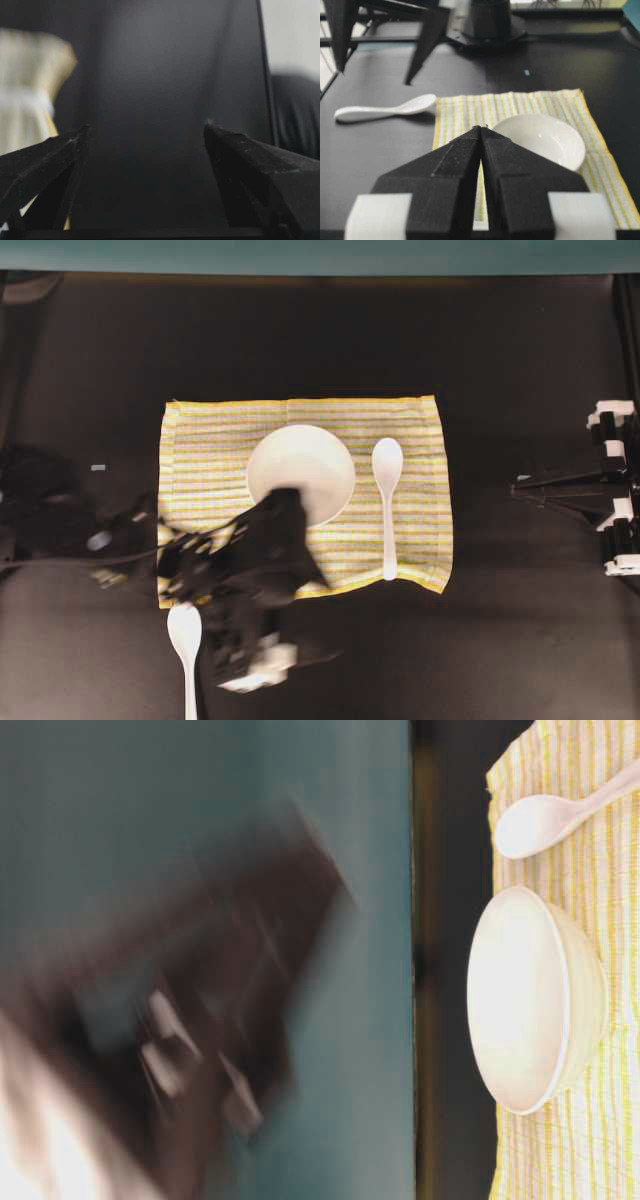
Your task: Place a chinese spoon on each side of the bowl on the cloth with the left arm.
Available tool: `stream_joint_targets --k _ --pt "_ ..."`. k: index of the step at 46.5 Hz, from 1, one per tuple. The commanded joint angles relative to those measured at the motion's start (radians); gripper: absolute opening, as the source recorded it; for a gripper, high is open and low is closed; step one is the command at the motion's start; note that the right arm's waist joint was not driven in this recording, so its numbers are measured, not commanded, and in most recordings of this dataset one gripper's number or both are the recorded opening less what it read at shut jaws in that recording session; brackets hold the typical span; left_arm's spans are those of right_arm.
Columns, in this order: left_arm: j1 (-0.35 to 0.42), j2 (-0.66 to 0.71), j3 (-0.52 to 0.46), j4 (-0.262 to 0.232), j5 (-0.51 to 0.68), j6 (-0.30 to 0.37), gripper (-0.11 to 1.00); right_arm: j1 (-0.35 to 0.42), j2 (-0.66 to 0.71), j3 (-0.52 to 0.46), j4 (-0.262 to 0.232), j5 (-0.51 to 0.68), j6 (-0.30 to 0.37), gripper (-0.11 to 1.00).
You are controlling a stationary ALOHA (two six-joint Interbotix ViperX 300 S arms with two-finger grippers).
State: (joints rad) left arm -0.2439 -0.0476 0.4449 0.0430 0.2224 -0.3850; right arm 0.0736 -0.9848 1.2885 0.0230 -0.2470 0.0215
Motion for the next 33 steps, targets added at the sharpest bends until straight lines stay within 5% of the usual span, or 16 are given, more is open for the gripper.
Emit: stream_joint_targets --k 1,9,15,23,33 --pt "-0.035 -0.072 0.121 0.003 -0.008 -0.074 0.88 0.000 0.008 -0.006 0.003 -0.009 0.008 0.01" --pt "-0.078 -0.164 0.345 0.003 -0.091 -0.247 0.88 -0.002 0.006 -0.008 0.003 -0.015 0.008 0.01" --pt "-0.081 -0.212 0.492 0.003 -0.206 -0.314 0.88 -0.002 0.008 -0.008 0.003 -0.032 0.008 0.01" --pt "-0.081 -0.258 0.609 0.003 -0.229 -0.333 0.87 -0.002 0.011 -0.006 0.003 -0.038 0.008 0.01" --pt "-0.083 -0.250 0.615 0.003 -0.233 -0.354 0.87 -0.002 0.012 -0.006 0.003 -0.038 0.008 0.01"
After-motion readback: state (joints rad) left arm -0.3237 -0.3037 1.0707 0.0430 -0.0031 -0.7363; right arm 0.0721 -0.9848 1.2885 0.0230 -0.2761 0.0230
